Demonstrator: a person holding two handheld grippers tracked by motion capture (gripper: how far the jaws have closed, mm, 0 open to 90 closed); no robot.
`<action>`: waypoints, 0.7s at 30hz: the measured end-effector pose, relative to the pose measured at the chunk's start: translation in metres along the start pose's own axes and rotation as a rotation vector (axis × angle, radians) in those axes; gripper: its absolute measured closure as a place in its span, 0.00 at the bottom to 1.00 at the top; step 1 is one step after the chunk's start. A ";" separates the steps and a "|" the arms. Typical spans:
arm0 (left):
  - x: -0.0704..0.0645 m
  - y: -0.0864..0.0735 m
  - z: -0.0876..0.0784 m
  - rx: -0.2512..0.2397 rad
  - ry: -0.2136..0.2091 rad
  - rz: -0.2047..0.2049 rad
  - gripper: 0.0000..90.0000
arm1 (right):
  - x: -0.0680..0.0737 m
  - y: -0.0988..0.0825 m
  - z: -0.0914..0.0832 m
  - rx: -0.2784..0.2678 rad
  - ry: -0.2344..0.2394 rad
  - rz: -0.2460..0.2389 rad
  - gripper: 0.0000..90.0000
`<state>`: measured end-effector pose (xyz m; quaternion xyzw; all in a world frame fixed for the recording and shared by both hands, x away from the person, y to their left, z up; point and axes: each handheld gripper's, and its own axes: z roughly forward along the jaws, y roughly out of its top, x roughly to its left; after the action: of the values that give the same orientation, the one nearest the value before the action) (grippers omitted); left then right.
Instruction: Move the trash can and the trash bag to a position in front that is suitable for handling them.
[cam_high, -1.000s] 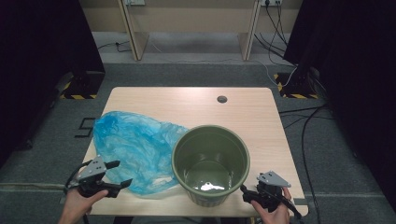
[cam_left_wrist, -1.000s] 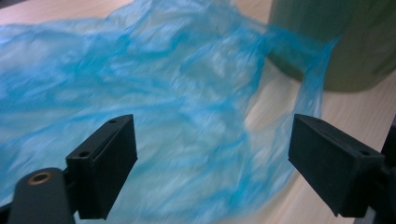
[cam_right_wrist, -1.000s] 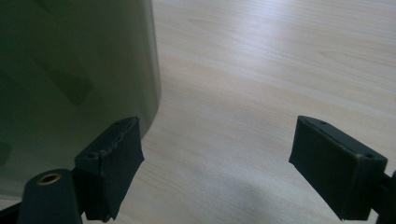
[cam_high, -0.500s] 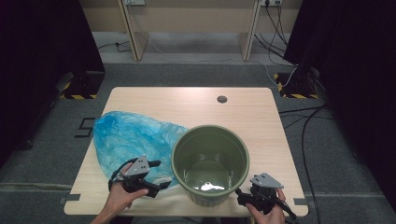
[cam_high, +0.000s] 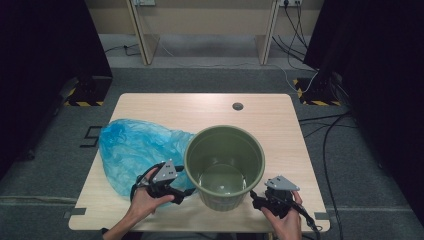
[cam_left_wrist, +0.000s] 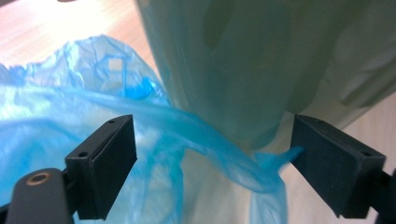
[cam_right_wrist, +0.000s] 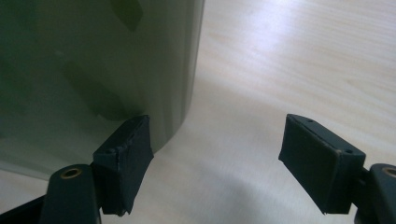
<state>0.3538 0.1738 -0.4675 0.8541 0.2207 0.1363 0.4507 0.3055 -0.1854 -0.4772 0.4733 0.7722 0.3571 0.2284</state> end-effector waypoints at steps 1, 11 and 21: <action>0.002 0.002 0.003 -0.002 0.006 0.002 0.16 | -0.003 0.002 0.002 -0.005 -0.005 0.004 0.27; 0.023 0.023 0.033 -0.026 0.040 -0.041 0.17 | -0.027 0.021 0.021 -0.031 -0.089 0.029 0.26; 0.041 0.033 0.050 -0.020 0.071 -0.098 0.17 | -0.036 0.040 0.039 -0.045 -0.110 0.028 0.26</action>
<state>0.4192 0.1417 -0.4665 0.8326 0.2766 0.1466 0.4570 0.3713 -0.1928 -0.4714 0.4978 0.7434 0.3510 0.2763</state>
